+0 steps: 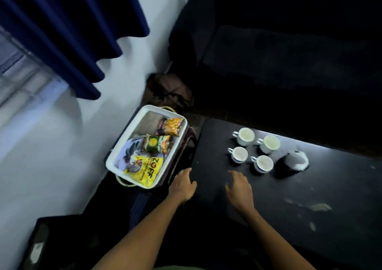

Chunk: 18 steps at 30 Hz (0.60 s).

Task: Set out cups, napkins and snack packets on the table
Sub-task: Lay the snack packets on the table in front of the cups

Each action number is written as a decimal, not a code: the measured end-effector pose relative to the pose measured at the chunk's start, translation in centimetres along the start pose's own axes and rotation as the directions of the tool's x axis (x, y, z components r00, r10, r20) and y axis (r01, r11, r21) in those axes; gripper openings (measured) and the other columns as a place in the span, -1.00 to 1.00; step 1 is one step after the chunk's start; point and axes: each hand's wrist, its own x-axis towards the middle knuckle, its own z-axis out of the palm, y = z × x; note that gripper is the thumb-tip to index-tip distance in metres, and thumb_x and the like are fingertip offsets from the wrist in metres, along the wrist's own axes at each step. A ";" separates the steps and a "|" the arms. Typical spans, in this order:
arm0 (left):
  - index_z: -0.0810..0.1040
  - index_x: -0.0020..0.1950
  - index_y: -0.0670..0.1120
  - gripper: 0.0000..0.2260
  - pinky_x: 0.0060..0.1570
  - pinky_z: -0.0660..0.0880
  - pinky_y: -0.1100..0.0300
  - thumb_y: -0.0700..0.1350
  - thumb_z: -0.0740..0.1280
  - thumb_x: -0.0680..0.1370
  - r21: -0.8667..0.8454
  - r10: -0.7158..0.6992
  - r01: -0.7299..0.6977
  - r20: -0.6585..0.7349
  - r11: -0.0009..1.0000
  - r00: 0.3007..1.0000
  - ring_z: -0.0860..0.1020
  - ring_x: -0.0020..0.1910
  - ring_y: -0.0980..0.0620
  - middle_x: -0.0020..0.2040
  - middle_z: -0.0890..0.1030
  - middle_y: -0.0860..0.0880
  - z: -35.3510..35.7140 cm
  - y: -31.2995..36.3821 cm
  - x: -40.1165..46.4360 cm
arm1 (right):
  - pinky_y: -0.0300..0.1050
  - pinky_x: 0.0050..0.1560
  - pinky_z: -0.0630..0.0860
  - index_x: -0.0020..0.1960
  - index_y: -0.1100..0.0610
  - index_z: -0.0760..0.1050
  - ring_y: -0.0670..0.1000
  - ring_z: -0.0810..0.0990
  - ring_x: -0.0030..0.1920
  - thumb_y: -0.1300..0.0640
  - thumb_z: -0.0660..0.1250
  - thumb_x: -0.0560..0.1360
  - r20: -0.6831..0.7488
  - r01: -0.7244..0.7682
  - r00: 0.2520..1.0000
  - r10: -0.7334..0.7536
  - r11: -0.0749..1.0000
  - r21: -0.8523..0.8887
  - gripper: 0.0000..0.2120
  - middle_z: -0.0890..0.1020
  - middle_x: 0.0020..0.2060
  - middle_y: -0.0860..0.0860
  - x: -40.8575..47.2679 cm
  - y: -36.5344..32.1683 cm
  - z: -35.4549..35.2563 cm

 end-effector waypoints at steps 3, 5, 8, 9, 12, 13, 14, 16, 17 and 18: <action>0.18 0.51 -0.04 -0.49 0.35 0.33 0.03 -0.03 0.23 0.58 -0.102 -0.086 0.079 -0.064 0.992 0.994 0.32 0.42 -0.09 0.48 0.29 -0.08 -2.5 -4.3 0.6 | -0.03 0.22 0.37 0.35 0.16 0.37 0.16 0.44 0.26 0.19 0.21 0.51 0.079 0.121 0.990 -0.114 0.989 -0.087 -0.59 0.48 0.27 0.11 2.1 -4.7 2.8; 0.19 0.50 -0.06 -0.49 0.35 0.31 0.03 -0.04 0.23 0.58 -0.157 -0.142 0.125 -0.101 0.980 0.985 0.29 0.43 -0.10 0.50 0.26 -0.08 -3.8 -6.6 0.8 | -0.03 0.22 0.38 0.35 0.16 0.38 0.16 0.44 0.26 0.19 0.19 0.53 0.130 0.190 0.976 -0.175 0.976 -0.110 -0.61 0.49 0.26 0.11 3.3 -7.6 4.5; 0.12 0.53 -0.07 -0.46 0.38 0.28 -0.01 -0.04 0.22 0.59 -0.246 -0.246 0.212 -0.116 0.946 0.962 0.22 0.47 -0.12 0.54 0.16 -0.10 -5.5 -10.2 1.3 | 0.00 0.21 0.40 0.35 0.17 0.39 0.16 0.44 0.24 0.18 0.17 0.54 0.208 0.295 0.941 -0.268 0.949 -0.114 -0.62 0.49 0.26 0.11 5.2 -12.1 7.4; 0.11 0.53 -0.08 -0.45 0.38 0.28 -0.02 -0.05 0.23 0.58 -0.268 -0.272 0.232 -0.121 0.935 0.955 0.22 0.48 -0.13 0.54 0.15 -0.11 -5.8 -11.3 1.4 | 0.01 0.21 0.41 0.34 0.17 0.39 0.16 0.44 0.24 0.17 0.17 0.54 0.234 0.322 0.928 -0.290 0.940 -0.112 -0.63 0.49 0.25 0.12 5.6 -13.5 8.2; 0.12 0.52 -0.12 -0.43 0.37 0.28 0.02 -0.06 0.26 0.57 -0.320 -0.318 0.262 -0.135 0.910 0.938 0.24 0.47 -0.13 0.53 0.19 -0.12 -6.3 -13.8 1.5 | 0.03 0.20 0.41 0.35 0.19 0.37 0.17 0.42 0.27 0.17 0.18 0.54 0.319 0.373 0.891 -0.324 0.921 -0.108 -0.61 0.47 0.27 0.14 6.6 -16.8 10.6; 0.12 0.52 -0.12 -0.42 0.37 0.28 0.03 -0.05 0.27 0.57 -0.343 -0.330 0.270 -0.131 0.900 0.935 0.24 0.46 -0.12 0.52 0.20 -0.10 -6.4 -14.5 1.6 | 0.03 0.22 0.40 0.37 0.19 0.36 0.18 0.40 0.29 0.17 0.18 0.54 0.342 0.368 0.885 -0.316 0.925 -0.098 -0.60 0.46 0.29 0.15 7.0 -17.7 11.4; 0.11 0.53 -0.11 -0.41 0.37 0.28 0.03 -0.05 0.27 0.56 -0.361 -0.340 0.276 -0.124 0.890 0.932 0.25 0.46 -0.11 0.52 0.21 -0.09 -6.4 -15.0 1.6 | 0.03 0.24 0.39 0.38 0.20 0.34 0.18 0.39 0.32 0.16 0.19 0.55 0.357 0.349 0.885 -0.299 0.934 -0.082 -0.59 0.44 0.31 0.16 7.3 -18.6 12.1; 0.10 0.53 -0.10 -0.40 0.37 0.29 0.03 -0.04 0.27 0.56 -0.382 -0.346 0.282 -0.111 0.880 0.932 0.25 0.47 -0.10 0.53 0.20 -0.08 -6.4 -15.9 1.9 | 0.04 0.27 0.37 0.40 0.22 0.31 0.19 0.36 0.35 0.13 0.20 0.56 0.374 0.279 0.895 -0.244 0.959 -0.041 -0.57 0.41 0.34 0.18 8.1 -19.9 13.3; 0.08 0.54 -0.09 -0.39 0.38 0.28 0.02 -0.04 0.27 0.56 -0.392 -0.348 0.284 -0.101 0.875 0.932 0.24 0.48 -0.09 0.53 0.19 -0.08 -6.4 -16.2 2.1 | 0.05 0.28 0.36 0.41 0.23 0.29 0.19 0.35 0.36 0.11 0.21 0.57 0.383 0.230 0.901 -0.203 0.973 -0.025 -0.55 0.41 0.35 0.19 8.5 -20.6 13.9; 0.06 0.54 -0.09 -0.38 0.40 0.27 0.01 -0.03 0.27 0.57 -0.403 -0.349 0.288 -0.086 0.869 0.933 0.22 0.49 -0.09 0.54 0.18 -0.08 -6.3 -16.5 2.2 | 0.06 0.27 0.35 0.41 0.24 0.29 0.20 0.35 0.37 0.08 0.22 0.57 0.390 0.163 0.910 -0.143 0.987 -0.017 -0.54 0.42 0.34 0.20 8.9 -21.1 14.5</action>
